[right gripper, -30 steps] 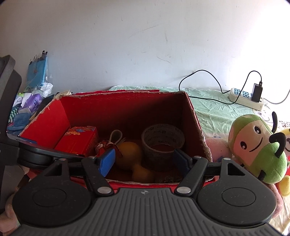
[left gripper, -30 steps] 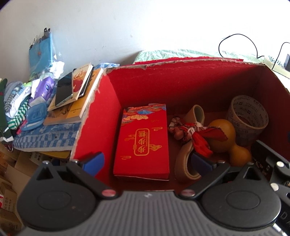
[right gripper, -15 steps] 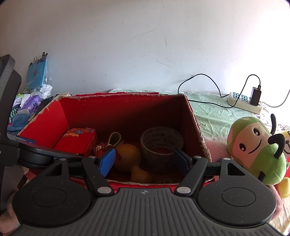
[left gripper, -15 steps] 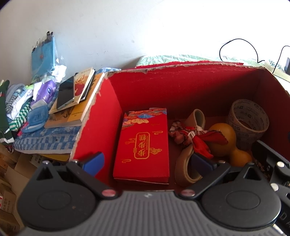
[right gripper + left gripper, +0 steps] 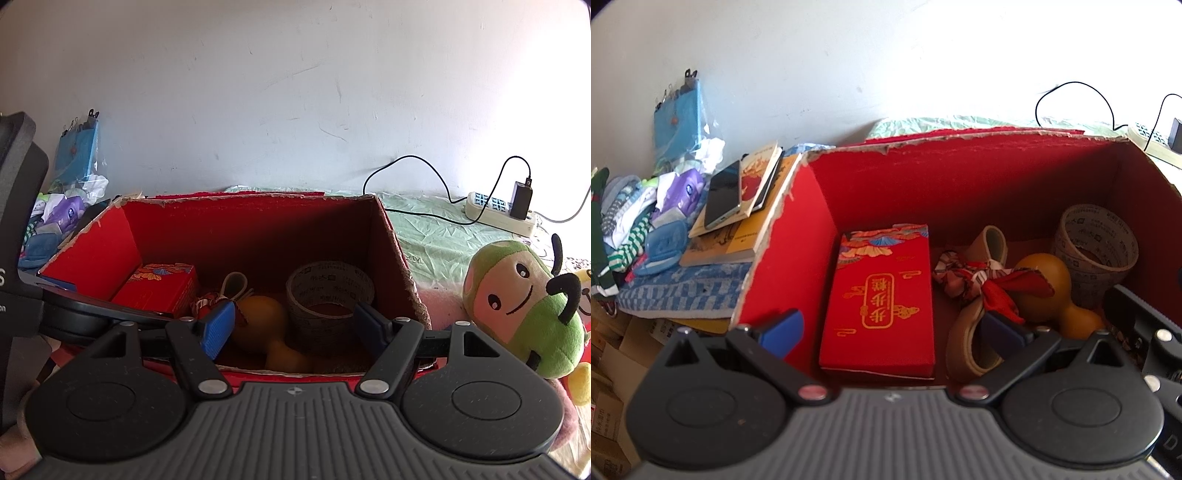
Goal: Organize objects
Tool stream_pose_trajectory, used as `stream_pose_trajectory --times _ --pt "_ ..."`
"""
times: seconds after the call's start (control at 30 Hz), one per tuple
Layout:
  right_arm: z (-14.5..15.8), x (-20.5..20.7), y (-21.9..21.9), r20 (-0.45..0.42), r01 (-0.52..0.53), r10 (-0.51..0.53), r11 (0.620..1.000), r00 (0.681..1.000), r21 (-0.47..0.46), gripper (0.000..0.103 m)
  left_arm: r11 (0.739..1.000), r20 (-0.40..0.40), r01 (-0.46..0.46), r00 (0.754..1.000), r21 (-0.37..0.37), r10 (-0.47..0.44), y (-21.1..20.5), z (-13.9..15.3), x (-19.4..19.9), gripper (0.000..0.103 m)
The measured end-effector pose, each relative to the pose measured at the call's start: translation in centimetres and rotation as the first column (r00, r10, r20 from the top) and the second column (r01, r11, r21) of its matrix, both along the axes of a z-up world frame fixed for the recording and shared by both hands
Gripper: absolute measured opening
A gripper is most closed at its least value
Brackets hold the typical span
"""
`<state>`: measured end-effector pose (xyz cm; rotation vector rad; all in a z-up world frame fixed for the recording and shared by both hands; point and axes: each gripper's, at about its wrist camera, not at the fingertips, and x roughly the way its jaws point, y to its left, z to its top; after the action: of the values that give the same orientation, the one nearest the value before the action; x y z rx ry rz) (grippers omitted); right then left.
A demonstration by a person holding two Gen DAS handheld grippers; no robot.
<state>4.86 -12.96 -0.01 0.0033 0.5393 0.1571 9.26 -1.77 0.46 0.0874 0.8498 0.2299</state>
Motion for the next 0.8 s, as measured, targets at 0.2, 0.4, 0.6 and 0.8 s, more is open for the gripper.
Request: stream_pose_trajectory --times 0.2,0.4,0.6,0.8 --pt "0.02 0.03 -0.03 0.004 0.000 0.000 1.000 1.000 0.000 0.073 1.000 0.001 -0.006 1.000 0.006 0.006 -0.09 -0.09 0.10 0.103" --pt "0.03 -0.02 0.00 0.010 -0.002 0.002 1.000 1.000 0.000 0.074 1.000 0.006 0.002 1.000 0.006 -0.002 -0.01 -0.14 0.06 0.103" --pt "0.00 -0.05 -0.03 0.016 -0.003 0.003 1.000 1.000 0.001 0.074 1.000 0.011 0.006 1.000 0.006 -0.006 -0.02 -0.14 0.07 0.103" --pt "0.02 -0.10 -0.02 0.017 -0.003 0.003 1.000 1.000 0.001 0.074 1.000 0.002 0.000 1.000 0.006 0.000 -0.09 -0.10 0.11 0.102"
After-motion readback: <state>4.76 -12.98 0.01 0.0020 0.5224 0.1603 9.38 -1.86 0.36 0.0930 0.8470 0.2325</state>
